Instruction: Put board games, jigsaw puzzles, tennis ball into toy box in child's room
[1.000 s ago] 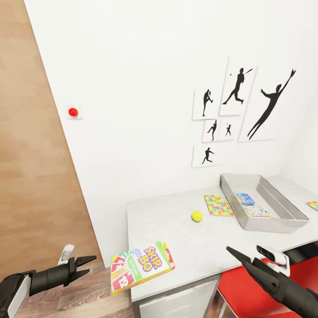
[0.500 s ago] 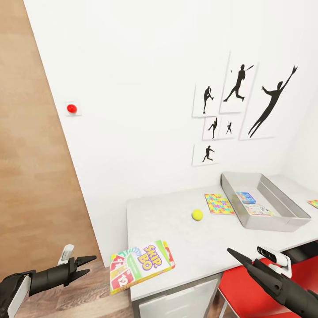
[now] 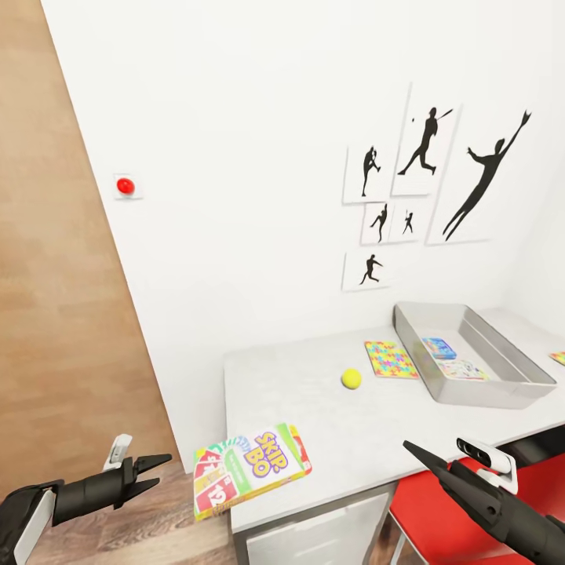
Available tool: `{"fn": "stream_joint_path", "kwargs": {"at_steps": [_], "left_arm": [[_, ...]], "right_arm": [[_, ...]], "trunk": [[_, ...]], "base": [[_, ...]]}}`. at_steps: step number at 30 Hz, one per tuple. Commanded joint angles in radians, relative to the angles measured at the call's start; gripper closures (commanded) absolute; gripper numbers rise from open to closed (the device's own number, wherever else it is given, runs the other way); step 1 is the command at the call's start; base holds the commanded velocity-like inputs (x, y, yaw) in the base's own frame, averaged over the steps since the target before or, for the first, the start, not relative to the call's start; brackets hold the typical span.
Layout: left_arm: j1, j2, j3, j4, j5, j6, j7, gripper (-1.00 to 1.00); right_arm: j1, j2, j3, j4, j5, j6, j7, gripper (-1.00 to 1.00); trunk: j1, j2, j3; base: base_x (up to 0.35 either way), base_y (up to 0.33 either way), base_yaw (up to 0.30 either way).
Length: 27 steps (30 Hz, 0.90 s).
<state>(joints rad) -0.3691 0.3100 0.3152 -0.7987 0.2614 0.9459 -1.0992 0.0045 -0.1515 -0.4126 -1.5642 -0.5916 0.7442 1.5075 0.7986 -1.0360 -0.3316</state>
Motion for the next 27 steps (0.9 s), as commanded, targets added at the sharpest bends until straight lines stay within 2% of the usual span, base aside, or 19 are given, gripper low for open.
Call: {"fn": "stream_joint_path", "kwargs": {"at_steps": [1,16,27], "left_arm": [[-0.001,0.0,0.001,0.0,0.001,0.005,-0.002,-1.0],[-0.001,-0.021,-0.001,0.0,0.001,0.005,-0.003,-1.0],[-0.001,-0.023,-0.001,0.0,0.001,0.005,-0.004,-1.0]], "right_arm": [[0.0,0.0,0.0,-0.001,-0.004,0.01,0.0,-1.0],[0.0,0.0,0.0,0.0,-0.004,0.01,-0.001,-1.0],[0.0,0.0,0.001,0.0,-0.004,0.01,-0.002,-1.0]], "trunk": [[0.004,-0.008,-0.004],[0.062,-0.113,-0.051],[0.1,-0.183,-0.083]], "base": [[0.0,0.0,0.0],[0.0,0.0,0.0],[0.0,0.0,0.0]]}}
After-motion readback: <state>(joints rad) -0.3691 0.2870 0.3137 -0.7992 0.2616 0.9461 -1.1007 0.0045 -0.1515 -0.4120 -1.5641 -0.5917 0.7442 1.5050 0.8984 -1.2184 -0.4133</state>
